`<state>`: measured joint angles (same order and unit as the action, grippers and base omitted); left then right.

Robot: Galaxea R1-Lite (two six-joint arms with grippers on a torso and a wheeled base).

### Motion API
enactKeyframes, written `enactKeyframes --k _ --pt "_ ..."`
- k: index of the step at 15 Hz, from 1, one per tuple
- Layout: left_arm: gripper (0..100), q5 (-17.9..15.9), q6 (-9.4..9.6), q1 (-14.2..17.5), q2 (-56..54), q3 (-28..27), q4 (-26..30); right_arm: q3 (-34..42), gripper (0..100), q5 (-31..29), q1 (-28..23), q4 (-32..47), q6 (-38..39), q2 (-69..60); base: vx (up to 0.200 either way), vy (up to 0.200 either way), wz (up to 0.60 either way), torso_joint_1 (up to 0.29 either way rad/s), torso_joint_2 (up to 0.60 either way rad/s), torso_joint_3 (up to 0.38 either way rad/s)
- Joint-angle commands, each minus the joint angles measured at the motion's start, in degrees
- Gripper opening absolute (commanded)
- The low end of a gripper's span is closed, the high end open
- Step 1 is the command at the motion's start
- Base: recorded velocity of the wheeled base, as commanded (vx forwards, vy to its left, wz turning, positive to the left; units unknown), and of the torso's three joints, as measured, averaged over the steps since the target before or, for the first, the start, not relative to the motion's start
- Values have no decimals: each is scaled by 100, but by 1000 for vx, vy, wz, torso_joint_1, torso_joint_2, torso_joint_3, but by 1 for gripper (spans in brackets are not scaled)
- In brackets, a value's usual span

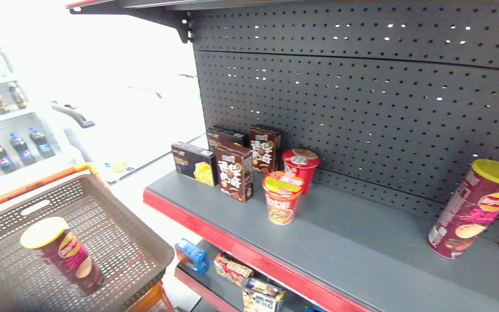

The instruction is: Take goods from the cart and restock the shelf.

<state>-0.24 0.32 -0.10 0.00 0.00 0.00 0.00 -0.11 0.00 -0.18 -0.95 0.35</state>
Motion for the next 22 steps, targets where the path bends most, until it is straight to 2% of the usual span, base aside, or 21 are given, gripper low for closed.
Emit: enactKeyframes --k 1,5,6,7,8,9,10,11,13,14,16,17,18,19,21,22 --pt "100 -2 -5 1 0 0 0 0 100 2 0 -8 -2 9 0 0 600 2 2 2" --pt "100 42 -14 1 0 0 -9 0 100 -7 0 1 25 9 0 0 450 2 2 2" --pt "100 95 74 1 0 -62 -70 0 100 -7 0 1 16 9 0 0 0 0 0 0" --pt "100 -2 601 -8 211 -870 70 0 100 -7 0 1 25 9 0 0 0 0 0 0" --pt "100 -55 689 -17 1002 -1635 510 0 100 -7 0 1 25 9 0 0 0 0 0 0" --pt "100 -64 680 -25 1468 -2057 721 0 100 -7 0 1 25 9 0 0 0 0 0 0" --pt "100 -81 680 -43 2391 -2795 1046 0 100 -7 0 1 25 9 0 0 0 0 0 0" --pt "100 -327 671 -113 3489 -3226 1063 0 100 -7 0 1 25 9 0 0 0 0 0 0" --pt "100 -784 663 -148 4166 -3305 914 0 100 -7 0 1 25 9 0 0 0 0 0 0" --pt "100 -1118 663 -184 4614 -3041 879 0 100 -7 0 1 25 9 0 0 0 0 0 0" --pt "100 -1118 671 -69 5098 -2725 809 0 100 -7 0 1 25 9 0 0 0 0 0 0" --pt "100 -1057 627 -201 5897 -2575 536 0 100 -7 0 1 25 9 0 0 0 0 0 0" --pt "100 -1065 610 -201 6179 -2540 413 0 100 -7 0 1 25 9 0 0 0 0 0 0" --pt "100 -1057 584 -201 6935 -2470 -255 0 100 -7 0 1 25 9 0 0 0 0 0 0" --pt "100 -1057 566 -166 7849 -2435 -1178 0 100 -7 0 1 25 9 0 0 0 0 0 0" --pt "100 -1057 548 -166 8183 -2426 -1459 0 100 -7 0 1 25 9 0 0 0 0 0 0"
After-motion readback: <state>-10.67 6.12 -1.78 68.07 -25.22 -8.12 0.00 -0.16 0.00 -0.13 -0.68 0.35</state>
